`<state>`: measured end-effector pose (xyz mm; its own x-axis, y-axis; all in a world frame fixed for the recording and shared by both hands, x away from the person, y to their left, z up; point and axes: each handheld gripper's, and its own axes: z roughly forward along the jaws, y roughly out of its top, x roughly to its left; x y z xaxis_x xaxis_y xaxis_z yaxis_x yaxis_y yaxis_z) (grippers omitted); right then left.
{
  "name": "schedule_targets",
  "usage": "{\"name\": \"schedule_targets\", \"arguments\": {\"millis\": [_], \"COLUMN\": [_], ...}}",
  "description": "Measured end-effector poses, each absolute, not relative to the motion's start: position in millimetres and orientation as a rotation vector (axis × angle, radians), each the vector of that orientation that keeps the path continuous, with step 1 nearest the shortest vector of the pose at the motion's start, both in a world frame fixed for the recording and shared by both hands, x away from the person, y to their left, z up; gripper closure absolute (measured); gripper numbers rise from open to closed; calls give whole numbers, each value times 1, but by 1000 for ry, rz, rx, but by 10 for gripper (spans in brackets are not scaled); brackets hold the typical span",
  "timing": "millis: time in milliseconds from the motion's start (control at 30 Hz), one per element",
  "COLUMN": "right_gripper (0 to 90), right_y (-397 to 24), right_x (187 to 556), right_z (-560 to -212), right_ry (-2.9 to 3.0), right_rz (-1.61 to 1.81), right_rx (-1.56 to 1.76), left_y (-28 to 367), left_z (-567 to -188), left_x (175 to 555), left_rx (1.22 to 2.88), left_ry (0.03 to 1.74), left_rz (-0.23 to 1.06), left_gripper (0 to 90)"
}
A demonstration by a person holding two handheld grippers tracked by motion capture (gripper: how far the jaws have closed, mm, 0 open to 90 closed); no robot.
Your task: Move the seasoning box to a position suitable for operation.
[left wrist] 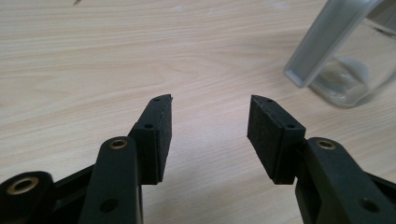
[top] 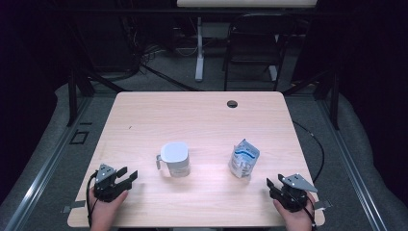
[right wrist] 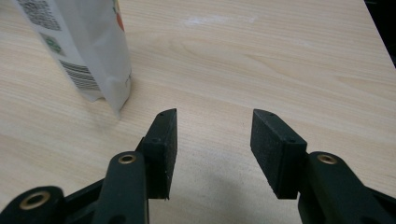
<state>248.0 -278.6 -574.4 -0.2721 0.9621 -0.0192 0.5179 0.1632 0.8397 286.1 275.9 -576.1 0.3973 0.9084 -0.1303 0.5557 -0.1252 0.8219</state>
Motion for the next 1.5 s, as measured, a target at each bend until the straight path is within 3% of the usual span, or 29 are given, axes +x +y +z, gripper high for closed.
{"name": "schedule_targets", "arguments": {"millis": [600, 1100, 1267, 1500], "right_gripper": [486, 470, 460, 460], "right_y": [-255, -258, -261, -263], "right_x": [252, 248, 247, 248], "right_z": [-580, -575, -574, -575], "right_ry": [1952, 1910, 1910, 1901], "right_rz": [1006, 1042, 1039, 1072], "right_rx": [1318, 1335, 1349, 1360], "left_y": [260, 230, 220, 211], "left_z": [-570, -557, -558, -555], "left_x": [287, 303, 310, 317], "left_rx": [1839, 1880, 1882, 1898], "left_ry": [1174, 1118, 1124, 1119], "left_rz": [474, 467, 427, 456], "left_gripper": [529, 497, 554, 553]}}
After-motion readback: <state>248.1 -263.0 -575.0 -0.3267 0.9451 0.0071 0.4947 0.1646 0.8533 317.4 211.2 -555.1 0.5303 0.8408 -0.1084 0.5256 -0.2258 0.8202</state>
